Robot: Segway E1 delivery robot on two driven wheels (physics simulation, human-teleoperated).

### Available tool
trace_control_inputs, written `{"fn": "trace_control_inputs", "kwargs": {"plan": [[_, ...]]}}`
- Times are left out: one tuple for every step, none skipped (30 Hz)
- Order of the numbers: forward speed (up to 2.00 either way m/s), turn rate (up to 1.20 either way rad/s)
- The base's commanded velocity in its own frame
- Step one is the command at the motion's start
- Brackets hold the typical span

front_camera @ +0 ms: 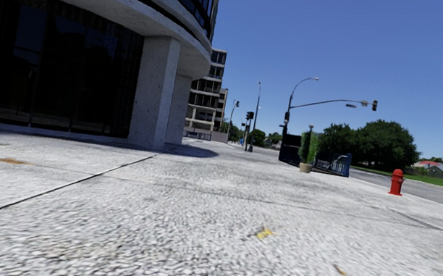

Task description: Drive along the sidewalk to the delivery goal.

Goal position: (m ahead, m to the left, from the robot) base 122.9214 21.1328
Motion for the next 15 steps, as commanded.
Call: {"fn": "trace_control_inputs", "kwargs": {"plan": [[2.00, -0.88], [2.00, -1.20], [2.00, -1.20], [2.00, -1.20], [2.00, -1.20], [2.00, -0.73], [2.00, 0.00], [2.00, 0.00], [2.00, 0.00], [2.00, 0.00], [2.00, 0.00], [2.00, 0.00], [2.00, 0.00], [2.00, 0.00], [2.00, 0.00]]}}
